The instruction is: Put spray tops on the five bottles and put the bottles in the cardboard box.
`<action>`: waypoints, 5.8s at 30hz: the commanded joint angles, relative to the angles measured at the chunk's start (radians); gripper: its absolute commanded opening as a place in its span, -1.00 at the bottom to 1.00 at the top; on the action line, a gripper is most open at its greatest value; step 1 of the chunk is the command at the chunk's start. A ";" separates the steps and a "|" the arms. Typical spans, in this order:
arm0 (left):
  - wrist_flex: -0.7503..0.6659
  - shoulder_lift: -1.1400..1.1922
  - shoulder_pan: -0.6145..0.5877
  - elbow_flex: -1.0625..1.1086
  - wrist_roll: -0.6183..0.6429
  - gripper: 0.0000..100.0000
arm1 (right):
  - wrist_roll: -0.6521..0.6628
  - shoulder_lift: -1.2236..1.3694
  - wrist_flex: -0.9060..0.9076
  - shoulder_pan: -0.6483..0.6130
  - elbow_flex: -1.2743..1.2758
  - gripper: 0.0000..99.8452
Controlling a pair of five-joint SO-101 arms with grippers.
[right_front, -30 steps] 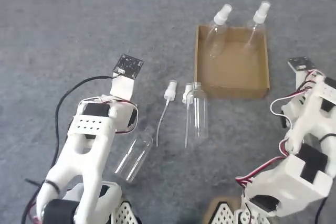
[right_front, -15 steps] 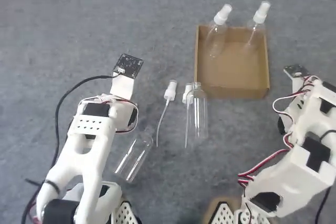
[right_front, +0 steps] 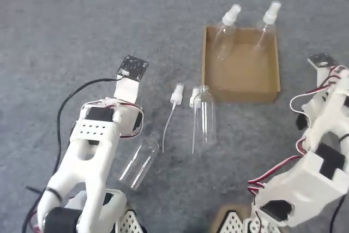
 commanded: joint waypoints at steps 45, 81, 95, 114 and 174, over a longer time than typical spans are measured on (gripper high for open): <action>0.135 -0.600 -0.003 -0.680 0.446 -0.97 | -0.664 -1.009 -0.659 -1.290 0.809 -0.99; -0.176 -0.600 0.008 -0.329 0.598 -0.97 | -0.664 -1.253 -1.067 -1.426 1.198 -0.99; -0.114 -0.692 0.094 -0.154 0.586 -0.97 | -0.746 -1.264 -1.075 -1.408 1.200 -0.99; -0.094 -0.964 0.236 0.162 0.427 -0.97 | -0.809 -1.264 -1.106 -1.363 1.231 -0.99; 0.118 -0.652 -0.009 -0.173 0.187 -0.62 | -0.809 -1.264 -1.096 -1.357 1.238 -0.99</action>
